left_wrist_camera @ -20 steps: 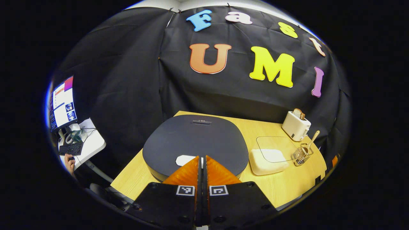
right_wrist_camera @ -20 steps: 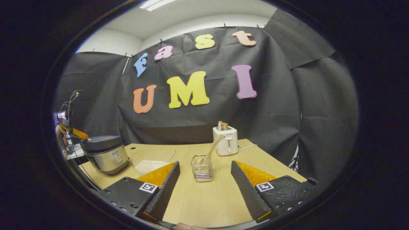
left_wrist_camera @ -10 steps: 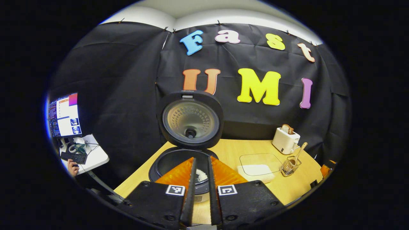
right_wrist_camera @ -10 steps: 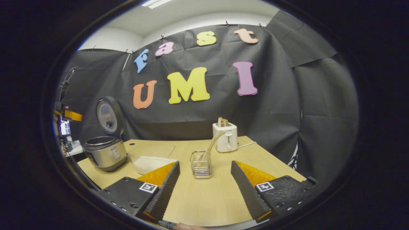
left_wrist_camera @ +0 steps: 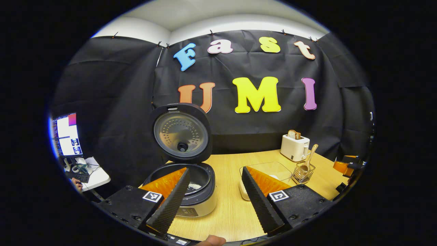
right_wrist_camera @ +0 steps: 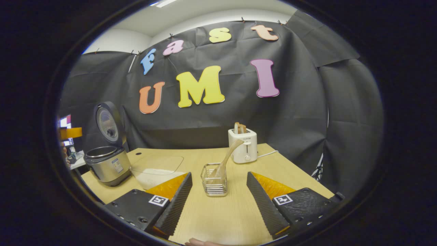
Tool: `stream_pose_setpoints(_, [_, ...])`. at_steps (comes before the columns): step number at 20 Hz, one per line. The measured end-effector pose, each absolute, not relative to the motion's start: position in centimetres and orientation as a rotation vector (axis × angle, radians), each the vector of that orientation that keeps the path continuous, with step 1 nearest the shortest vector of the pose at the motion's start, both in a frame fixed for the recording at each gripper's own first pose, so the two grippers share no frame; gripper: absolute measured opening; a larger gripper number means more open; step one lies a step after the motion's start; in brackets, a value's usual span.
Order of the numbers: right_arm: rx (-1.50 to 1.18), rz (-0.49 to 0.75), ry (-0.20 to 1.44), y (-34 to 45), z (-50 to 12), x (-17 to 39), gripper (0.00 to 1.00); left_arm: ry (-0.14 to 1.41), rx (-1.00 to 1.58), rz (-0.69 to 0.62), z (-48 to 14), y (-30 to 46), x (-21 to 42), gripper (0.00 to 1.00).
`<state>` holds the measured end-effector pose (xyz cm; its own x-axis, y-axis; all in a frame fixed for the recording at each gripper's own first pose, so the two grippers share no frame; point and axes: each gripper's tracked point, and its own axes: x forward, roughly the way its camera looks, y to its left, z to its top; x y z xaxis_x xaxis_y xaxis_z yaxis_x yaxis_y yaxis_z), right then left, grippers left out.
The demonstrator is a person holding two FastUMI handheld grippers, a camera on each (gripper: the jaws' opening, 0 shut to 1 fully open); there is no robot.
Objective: Close the left gripper, press the button to open the rice cooker; take a wooden spoon from the chopstick holder with the right hand, scoop a spoonful of rice and pour it into the rice cooker, then put the wooden spoon back into the chopstick holder.
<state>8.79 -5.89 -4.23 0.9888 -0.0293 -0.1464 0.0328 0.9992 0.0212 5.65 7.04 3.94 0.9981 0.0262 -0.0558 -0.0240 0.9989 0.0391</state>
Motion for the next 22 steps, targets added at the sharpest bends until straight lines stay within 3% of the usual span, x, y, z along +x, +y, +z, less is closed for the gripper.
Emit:
stream_pose_setpoints(2, [0.045, -0.033, 0.17, -6.2, -4.4, 11.0, 0.92, 0.025, 0.053, 0.018, 3.9, 5.7, 5.9, 0.98])
stream_pose_setpoints(4, [0.063, -0.028, 0.198, -6.5, -4.7, 13.4, 0.96, 0.002, 0.071, 0.036, 3.6, 5.1, 6.5, 0.97])
stream_pose_setpoints(5, [0.063, -0.027, 0.214, -6.6, -4.8, 14.7, 0.92, -0.004, 0.079, 0.04, 3.3, 4.6, 6.9, 1.0])
stream_pose_setpoints(6, [0.069, -0.032, 0.229, -7.0, -5.0, 15.9, 0.96, -0.004, 0.085, 0.036, 2.8, 3.9, 7.4, 0.97])
stream_pose_setpoints(8, [0.087, -0.032, 0.255, -7.6, -5.2, 18.3, 0.92, 0.009, 0.098, 0.018, 1.3, 2.6, 8.5, 0.97])
stream_pose_setpoints(9, [0.098, -0.035, 0.27, -7.9, -5.4, 19.5, 0.96, 0.021, 0.099, 0.013, 0.2, 2.2, 9.0, 0.97])
stream_pose_setpoints(11, [0.109, -0.052, 0.298, -8.9, -5.9, 22.2, 0.92, 0.058, 0.081, 0.004, -1.9, 1.5, 10.0, 0.97])
stream_pose_setpoints(12, [0.106, -0.07, 0.314, -9.5, -6.4, 23.4, 0.96, 0.073, 0.08, 0.004, -2.8, 1.5, 10.3, 0.98])
stream_pose_setpoints(15, [0.056, -0.102, 0.346, -10.2, -7.5, 27.0, 0.95, 0.082, 0.101, 0.029, -4.0, 1.9, 10.9, 0.98])
stream_pose_setpoints(22, [0.006, -0.137, 0.372, -9.9, -8.0, 31.4, 0.95, 0.113, 0.1, 0.017, -6.5, 1.7, 11.5, 0.97])
